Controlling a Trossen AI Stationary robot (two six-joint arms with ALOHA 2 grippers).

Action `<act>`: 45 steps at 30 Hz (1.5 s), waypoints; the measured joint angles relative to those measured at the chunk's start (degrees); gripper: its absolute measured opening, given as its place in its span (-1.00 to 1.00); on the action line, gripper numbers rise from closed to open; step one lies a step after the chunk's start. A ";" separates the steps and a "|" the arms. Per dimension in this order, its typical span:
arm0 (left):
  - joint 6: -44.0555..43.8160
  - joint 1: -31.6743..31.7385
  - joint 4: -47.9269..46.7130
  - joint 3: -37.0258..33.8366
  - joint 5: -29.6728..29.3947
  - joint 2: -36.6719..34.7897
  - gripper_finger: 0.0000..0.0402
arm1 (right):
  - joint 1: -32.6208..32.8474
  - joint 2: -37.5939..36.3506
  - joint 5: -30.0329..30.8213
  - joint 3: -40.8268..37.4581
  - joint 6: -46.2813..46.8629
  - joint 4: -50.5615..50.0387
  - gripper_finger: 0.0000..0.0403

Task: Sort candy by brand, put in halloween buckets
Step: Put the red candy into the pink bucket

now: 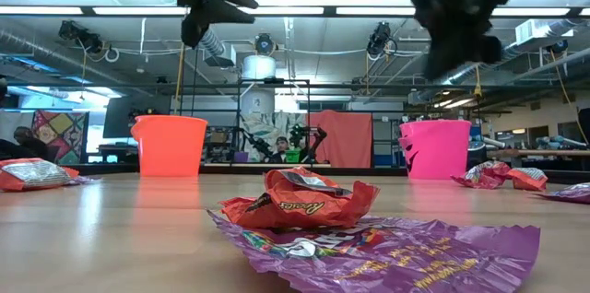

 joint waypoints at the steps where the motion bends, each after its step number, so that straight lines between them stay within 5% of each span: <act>1: -0.04 -0.03 0.07 0.00 0.68 0.49 -0.44 | -0.30 1.05 0.64 0.00 1.62 -2.91 -0.57; 6: -0.14 -0.13 0.32 0.07 3.26 2.24 -0.44 | -2.34 6.46 2.54 0.00 8.02 -13.33 -0.57; 19: -2.09 -0.22 2.07 0.07 3.99 3.18 -0.44 | -6.44 15.89 -3.04 -2.99 2.59 -12.32 -0.28; 23: -2.89 -0.78 2.00 0.07 4.56 3.18 -0.44 | -8.02 16.56 -3.95 -5.57 -0.80 -7.05 -0.10; 28: -2.73 -0.92 1.96 0.07 4.78 3.18 -0.44 | -9.89 16.59 -13.29 -9.81 -5.66 3.16 -0.03; 34: -2.69 -0.92 1.93 0.07 5.35 3.18 -0.44 | -10.83 16.59 -12.84 -10.74 -6.70 2.15 -0.20; 42: -2.21 -0.90 1.93 0.04 5.32 3.16 -0.44 | -10.78 16.59 -13.58 -10.75 -8.64 2.44 -0.87; 45: -2.11 -0.90 1.93 0.04 5.32 3.16 -0.44 | -10.41 16.37 -13.76 -10.73 -9.74 3.10 -0.94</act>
